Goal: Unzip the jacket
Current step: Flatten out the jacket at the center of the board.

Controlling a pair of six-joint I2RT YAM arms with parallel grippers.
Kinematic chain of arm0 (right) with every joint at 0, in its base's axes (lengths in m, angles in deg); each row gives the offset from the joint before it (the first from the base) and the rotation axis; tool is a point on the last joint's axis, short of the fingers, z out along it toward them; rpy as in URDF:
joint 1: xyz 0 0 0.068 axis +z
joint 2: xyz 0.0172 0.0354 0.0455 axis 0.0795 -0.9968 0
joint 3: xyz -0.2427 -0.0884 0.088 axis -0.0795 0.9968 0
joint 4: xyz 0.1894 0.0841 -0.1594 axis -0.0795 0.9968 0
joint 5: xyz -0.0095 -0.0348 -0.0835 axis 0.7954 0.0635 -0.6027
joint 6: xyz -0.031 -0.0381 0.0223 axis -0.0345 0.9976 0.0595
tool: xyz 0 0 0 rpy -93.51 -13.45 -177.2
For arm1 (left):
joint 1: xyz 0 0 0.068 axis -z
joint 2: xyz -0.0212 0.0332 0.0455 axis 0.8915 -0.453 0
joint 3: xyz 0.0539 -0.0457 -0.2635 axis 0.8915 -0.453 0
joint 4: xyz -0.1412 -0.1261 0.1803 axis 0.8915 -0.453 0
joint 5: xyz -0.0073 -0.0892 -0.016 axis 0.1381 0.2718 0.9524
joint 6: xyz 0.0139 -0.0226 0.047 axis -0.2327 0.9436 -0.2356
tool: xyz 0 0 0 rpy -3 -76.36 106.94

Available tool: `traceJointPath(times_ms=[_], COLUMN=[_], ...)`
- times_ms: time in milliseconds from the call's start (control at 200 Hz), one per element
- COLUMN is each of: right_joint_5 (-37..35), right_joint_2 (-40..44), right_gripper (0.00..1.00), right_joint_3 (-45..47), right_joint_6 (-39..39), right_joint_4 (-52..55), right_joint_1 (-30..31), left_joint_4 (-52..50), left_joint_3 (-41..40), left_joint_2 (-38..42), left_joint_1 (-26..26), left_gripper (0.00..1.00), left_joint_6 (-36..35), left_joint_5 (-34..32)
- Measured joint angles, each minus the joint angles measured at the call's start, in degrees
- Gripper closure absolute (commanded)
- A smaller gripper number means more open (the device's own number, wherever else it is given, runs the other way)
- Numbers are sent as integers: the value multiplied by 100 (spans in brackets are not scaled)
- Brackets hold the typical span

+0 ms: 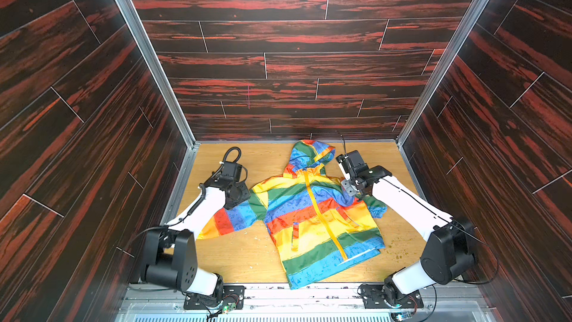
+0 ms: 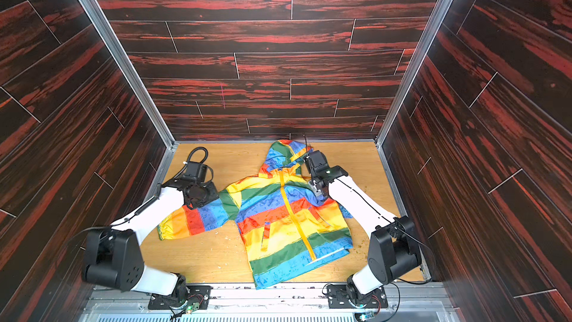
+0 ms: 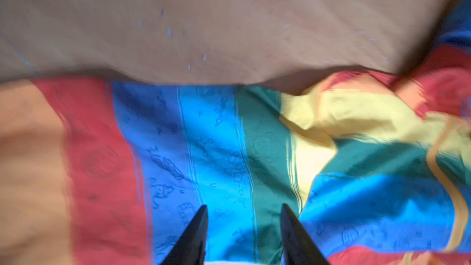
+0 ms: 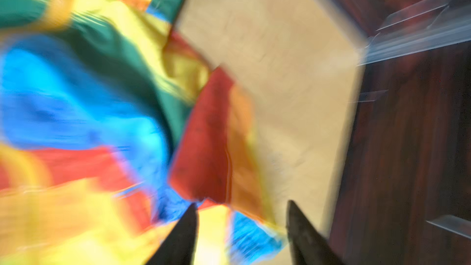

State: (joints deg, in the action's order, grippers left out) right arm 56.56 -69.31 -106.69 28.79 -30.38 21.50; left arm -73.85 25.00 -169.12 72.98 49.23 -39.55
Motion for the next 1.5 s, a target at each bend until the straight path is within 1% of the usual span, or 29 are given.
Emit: traceJointPath(times_ms=[15,70,135,240,306,351,436,471,531,636,741,947,1042,1167,1358,1498], right_joint_5=[109,433,723,962,1185,1572,2730,3060,3447,4148,4597,5130,5191,5132,5064,5073], right_joint_2=[13,68,208,485,627,684,680,643,586,584,612,946,946,946,850,656], right_gripper=[21,21,21,21,21,21,23,23,23,23,23,27,28,32,41,42], right_joint_3=[-9,-46,-94,-103,42,258,874,1117,1421,1762,2146,3244,3462,3526,3803,4179], right_joint_6=[-216,-584,-1003,-1399,-1530,-1672,-2090,-2282,-2605,-3204,-3941,-5980,-6695,-7337,-8015,-8406], right_joint_4=[90,356,627,879,855,748,332,210,83,-337,-951,-2433,-2911,-3403,-4291,-4876], right_joint_1=[-70,-358,-896,-1838,-2411,-2885,-4030,-4435,-4837,-4830,-4776,-4800,-4793,-4793,-4793,-4769], left_joint_4=[-26,-61,-76,-83,-81,-70,35,66,87,90,94,103,74,68,63,59], left_joint_3=[28,98,153,188,181,170,107,72,26,-22,-24,-184,-201,-201,-199,-201], left_joint_2=[61,216,365,424,424,428,437,442,442,439,439,439,439,439,426,417], left_joint_1=[-2,-2,-2,0,0,0,28,46,85,164,219,245,245,245,245,245], left_gripper=[39,37,36,35,35,35,35,35,35,35,35,35,35,36,36,37], left_joint_6=[-44,-72,-131,-142,-98,-50,35,59,94,101,96,81,57,44,46,46], left_joint_5=[2,7,76,339,525,643,833,905,992,1128,1217,1379,1425,1460,1499,1513])
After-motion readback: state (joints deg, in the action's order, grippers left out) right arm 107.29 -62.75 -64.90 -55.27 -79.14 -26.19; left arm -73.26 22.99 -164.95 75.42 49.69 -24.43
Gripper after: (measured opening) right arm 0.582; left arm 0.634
